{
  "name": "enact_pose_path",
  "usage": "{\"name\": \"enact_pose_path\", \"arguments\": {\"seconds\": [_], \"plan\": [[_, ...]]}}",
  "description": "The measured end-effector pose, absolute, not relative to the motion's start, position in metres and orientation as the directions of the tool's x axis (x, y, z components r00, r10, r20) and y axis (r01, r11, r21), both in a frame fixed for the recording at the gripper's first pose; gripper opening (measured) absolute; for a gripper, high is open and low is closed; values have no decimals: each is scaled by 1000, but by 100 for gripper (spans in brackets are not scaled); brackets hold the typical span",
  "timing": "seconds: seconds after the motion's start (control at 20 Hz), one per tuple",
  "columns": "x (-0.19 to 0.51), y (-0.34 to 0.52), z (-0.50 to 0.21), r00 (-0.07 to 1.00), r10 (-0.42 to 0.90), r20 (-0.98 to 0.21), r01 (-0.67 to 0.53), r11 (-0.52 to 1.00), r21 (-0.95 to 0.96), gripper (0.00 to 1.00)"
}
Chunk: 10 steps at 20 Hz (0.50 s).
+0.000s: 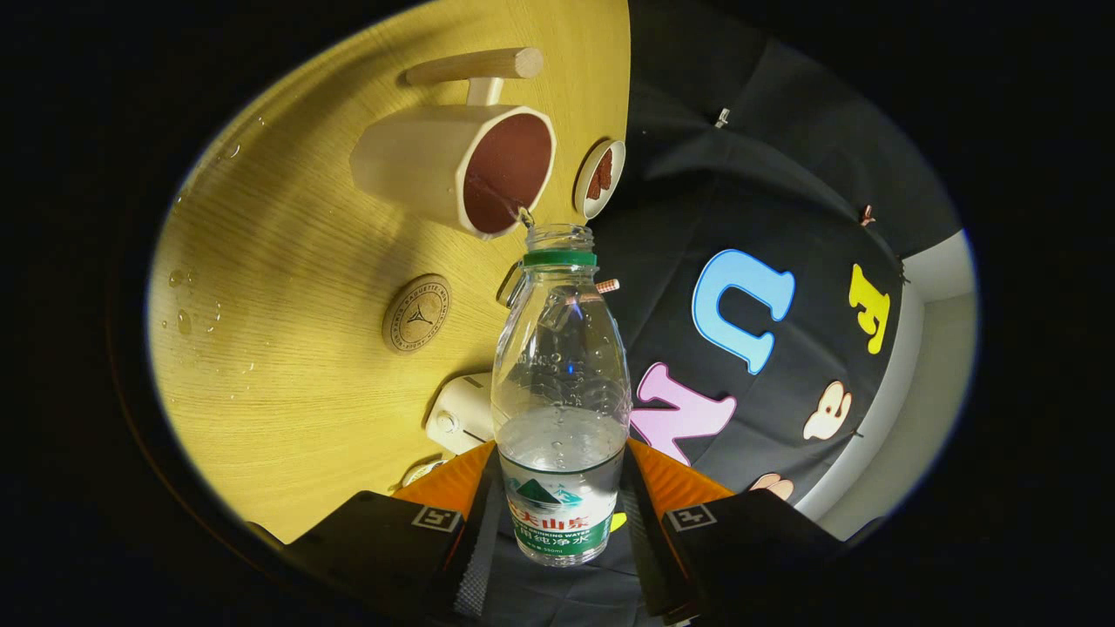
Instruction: Take the bottle from table, then pour the juice into the cup, finally place the bottle on the coaster
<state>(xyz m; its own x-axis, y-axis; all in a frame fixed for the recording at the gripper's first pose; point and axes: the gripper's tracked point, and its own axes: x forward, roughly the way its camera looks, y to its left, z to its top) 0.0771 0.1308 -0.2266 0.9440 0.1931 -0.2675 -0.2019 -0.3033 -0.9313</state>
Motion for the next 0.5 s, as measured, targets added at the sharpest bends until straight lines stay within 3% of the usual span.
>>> {"name": "enact_pose_path", "arguments": {"seconds": [0.5], "plan": [[81,140,-213,945,219,-244,-147,-382,-913,70]]}}
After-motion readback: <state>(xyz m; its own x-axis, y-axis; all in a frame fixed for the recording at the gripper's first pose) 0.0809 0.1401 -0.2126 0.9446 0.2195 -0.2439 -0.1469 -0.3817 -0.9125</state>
